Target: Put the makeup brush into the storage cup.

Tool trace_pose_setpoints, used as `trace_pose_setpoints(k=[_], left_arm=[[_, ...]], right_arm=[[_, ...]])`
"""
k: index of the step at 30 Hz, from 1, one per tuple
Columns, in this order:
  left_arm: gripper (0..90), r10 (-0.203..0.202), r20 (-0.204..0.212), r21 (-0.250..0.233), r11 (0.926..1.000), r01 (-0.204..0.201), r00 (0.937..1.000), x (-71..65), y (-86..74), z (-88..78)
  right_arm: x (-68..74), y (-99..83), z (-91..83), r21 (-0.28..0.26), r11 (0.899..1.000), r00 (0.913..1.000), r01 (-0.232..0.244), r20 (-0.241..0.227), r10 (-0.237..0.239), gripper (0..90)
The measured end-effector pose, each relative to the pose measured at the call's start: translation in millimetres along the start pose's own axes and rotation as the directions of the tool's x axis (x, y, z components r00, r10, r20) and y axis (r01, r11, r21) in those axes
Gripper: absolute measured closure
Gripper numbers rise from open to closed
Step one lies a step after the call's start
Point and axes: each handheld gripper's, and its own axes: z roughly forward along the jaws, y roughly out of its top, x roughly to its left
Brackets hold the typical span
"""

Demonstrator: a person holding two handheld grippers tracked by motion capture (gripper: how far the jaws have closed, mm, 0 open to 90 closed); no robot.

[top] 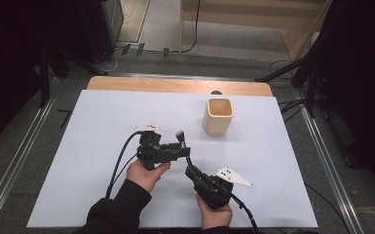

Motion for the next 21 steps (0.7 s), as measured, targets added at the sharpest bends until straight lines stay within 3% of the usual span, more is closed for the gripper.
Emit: trace_pose_setpoints(k=[4, 10, 21], left_arm=[[49.3, -0.009, 0.001, 0.008, 0.9999, 0.009, 1.0000, -1.1, -2.3, 3.4], [61.5, -0.025, 0.011, -0.002, 0.9997, 0.025, 0.9996, -0.9, -2.7, 3.1], [72.4, -0.117, 0.067, -0.002, 0.9931, 0.117, 0.9909, 7.5, -3.5, 2.2]], right_arm=[[2.5, -1.2, 1.2, -0.004, 1.000, 1.0000, 0.008, -0.004, -0.008, 79.6], [4.5, -2.2, 2.6, 0.005, 1.000, 0.9998, 0.019, -0.005, -0.019, 79.6], [5.8, -2.1, 6.0, 0.027, 0.999, 0.9996, 0.022, -0.018, -0.021, 79.6]])
